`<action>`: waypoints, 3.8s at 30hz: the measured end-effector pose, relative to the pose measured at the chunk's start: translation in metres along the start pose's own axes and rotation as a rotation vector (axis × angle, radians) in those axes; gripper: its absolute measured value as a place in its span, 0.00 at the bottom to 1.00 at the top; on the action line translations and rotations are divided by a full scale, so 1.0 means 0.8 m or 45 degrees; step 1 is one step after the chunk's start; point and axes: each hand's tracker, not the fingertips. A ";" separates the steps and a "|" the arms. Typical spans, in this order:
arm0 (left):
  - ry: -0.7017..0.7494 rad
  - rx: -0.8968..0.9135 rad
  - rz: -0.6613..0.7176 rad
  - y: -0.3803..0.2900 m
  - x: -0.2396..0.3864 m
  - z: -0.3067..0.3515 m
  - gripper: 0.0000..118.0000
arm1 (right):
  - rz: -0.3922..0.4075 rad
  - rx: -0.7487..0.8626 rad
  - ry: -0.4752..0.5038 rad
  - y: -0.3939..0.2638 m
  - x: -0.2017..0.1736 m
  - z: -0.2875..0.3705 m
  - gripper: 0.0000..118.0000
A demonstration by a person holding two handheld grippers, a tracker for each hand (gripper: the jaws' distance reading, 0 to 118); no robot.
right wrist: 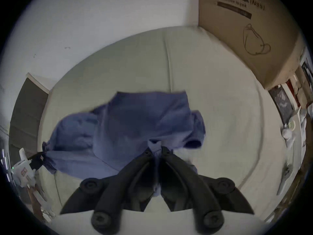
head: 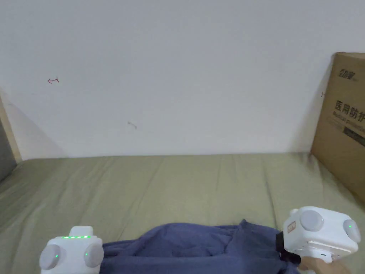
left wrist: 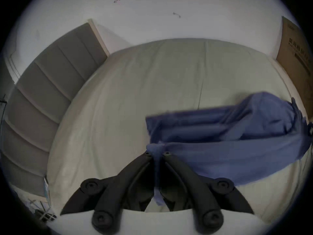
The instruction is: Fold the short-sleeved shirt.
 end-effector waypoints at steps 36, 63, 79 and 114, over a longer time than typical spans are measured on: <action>-0.248 0.116 0.026 -0.436 -0.175 0.348 0.65 | 0.141 0.254 0.010 -0.528 0.103 0.286 0.59; -0.413 -0.069 0.117 -0.490 -0.193 0.297 0.03 | 0.104 0.164 0.103 -0.572 0.100 0.278 0.00; -0.360 -0.086 0.086 -0.487 -0.186 0.308 0.03 | 0.120 0.019 0.039 -0.556 0.112 0.244 0.55; -0.358 -0.048 0.070 -0.319 -0.178 0.269 0.70 | 0.116 0.140 0.123 -0.373 0.092 0.228 0.57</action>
